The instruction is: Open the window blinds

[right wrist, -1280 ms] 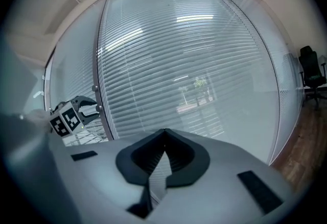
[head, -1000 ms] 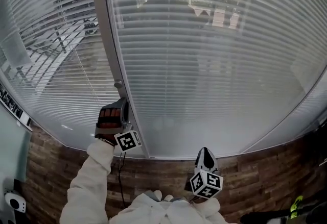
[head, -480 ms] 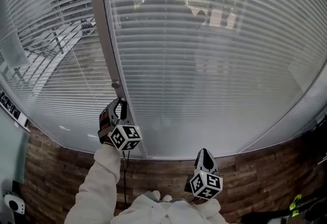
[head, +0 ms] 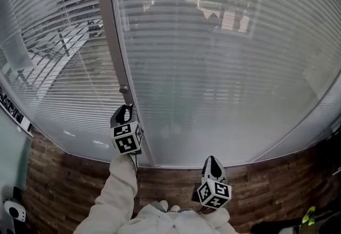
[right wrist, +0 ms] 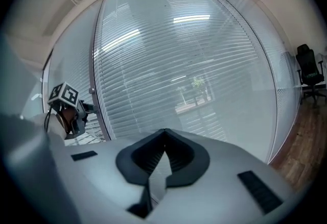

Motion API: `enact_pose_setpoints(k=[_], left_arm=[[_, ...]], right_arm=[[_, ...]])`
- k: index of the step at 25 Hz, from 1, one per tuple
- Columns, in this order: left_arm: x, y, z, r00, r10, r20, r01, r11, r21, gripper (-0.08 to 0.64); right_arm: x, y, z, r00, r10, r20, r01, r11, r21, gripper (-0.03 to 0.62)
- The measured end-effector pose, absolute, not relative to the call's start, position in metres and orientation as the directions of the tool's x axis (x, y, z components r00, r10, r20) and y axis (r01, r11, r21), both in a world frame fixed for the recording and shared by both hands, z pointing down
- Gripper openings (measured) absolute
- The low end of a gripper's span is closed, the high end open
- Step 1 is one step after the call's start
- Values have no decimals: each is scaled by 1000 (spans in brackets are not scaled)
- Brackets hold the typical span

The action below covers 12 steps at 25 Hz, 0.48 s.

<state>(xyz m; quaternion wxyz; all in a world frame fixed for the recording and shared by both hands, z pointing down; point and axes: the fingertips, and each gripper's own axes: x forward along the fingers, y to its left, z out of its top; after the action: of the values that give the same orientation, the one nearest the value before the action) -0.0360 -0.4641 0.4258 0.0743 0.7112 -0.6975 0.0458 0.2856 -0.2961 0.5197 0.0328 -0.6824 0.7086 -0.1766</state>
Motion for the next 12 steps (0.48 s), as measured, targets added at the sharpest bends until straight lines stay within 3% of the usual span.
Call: enact_pose_setpoints(k=[12], left_arm=[[-40, -467, 433, 109, -982, 153, -857, -15, 514, 123]], right_arm=[[281, -300, 520, -81, -978, 190, -953, 20, -304, 14]])
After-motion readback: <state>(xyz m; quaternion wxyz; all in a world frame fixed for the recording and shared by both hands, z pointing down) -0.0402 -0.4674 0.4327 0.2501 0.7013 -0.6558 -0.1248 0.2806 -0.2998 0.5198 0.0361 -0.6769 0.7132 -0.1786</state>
